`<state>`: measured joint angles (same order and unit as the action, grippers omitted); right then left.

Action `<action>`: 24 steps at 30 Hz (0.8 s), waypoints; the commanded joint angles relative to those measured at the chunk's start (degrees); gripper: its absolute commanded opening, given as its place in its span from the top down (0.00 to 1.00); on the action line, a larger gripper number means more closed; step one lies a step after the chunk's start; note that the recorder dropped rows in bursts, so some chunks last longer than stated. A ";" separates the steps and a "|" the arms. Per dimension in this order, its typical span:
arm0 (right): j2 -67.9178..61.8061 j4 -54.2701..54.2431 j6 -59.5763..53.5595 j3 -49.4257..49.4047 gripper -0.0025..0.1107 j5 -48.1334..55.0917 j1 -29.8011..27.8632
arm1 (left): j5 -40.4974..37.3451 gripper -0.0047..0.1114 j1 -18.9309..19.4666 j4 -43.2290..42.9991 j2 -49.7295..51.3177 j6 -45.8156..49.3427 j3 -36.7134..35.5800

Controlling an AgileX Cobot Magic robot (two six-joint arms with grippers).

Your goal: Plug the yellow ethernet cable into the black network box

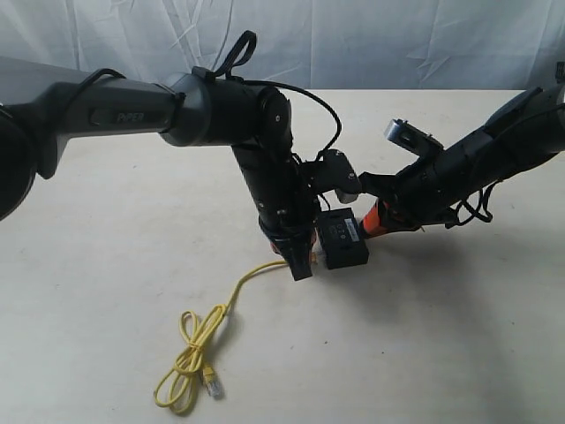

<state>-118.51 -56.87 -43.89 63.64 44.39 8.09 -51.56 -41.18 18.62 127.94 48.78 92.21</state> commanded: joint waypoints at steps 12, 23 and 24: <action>-0.03 0.00 -0.46 0.10 0.99 -0.35 -0.03 | -1.32 0.96 -0.12 0.97 -0.81 1.19 0.36; -0.03 0.00 -0.46 0.10 0.99 -0.25 -0.03 | 0.05 0.96 -0.12 1.47 -0.81 2.45 0.36; -0.03 0.00 -0.46 0.10 0.99 -0.25 -0.03 | 0.34 0.96 -0.12 1.47 -0.81 2.45 0.36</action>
<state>-118.51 -56.87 -43.89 63.64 44.39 8.09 -52.05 -41.18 19.60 127.83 50.85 92.21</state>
